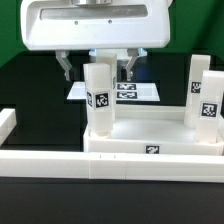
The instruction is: Assemble desk
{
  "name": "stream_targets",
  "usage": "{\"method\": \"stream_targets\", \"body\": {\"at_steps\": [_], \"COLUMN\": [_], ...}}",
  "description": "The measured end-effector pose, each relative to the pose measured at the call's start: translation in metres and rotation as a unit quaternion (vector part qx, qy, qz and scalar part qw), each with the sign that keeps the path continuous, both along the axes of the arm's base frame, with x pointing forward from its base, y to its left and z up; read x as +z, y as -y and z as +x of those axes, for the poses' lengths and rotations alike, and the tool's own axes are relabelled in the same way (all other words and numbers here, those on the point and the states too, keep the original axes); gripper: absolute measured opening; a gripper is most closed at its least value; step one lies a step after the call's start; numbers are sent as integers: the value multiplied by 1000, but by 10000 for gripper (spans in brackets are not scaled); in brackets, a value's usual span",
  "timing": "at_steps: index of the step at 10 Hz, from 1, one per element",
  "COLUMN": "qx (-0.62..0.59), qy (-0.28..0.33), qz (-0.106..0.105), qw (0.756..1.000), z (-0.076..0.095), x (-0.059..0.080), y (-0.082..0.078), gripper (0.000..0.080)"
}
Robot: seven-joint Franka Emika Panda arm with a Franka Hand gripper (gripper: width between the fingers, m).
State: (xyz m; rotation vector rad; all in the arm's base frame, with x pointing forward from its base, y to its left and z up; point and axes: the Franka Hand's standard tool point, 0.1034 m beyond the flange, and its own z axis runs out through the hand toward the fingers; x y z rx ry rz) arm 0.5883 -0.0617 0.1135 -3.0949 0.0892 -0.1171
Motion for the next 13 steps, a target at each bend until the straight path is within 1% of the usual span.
{"method": "stream_targets", "body": {"at_steps": [2, 3, 5, 6, 7, 8, 9, 13], "qx": [46, 86, 120, 119, 119, 119, 119, 87], "qy": [1, 1, 2, 2, 2, 2, 1, 0], "qz": [-7, -13, -16, -16, -16, -16, -16, -13], "qw": [999, 996, 993, 993, 993, 993, 993, 996], "z": [0, 0, 0, -1, -1, -1, -1, -1], "x": [0, 0, 0, 0, 0, 0, 0, 0], "y": [0, 1, 2, 2, 3, 3, 3, 3], "gripper": [649, 649, 649, 524, 524, 343, 288, 288]}}
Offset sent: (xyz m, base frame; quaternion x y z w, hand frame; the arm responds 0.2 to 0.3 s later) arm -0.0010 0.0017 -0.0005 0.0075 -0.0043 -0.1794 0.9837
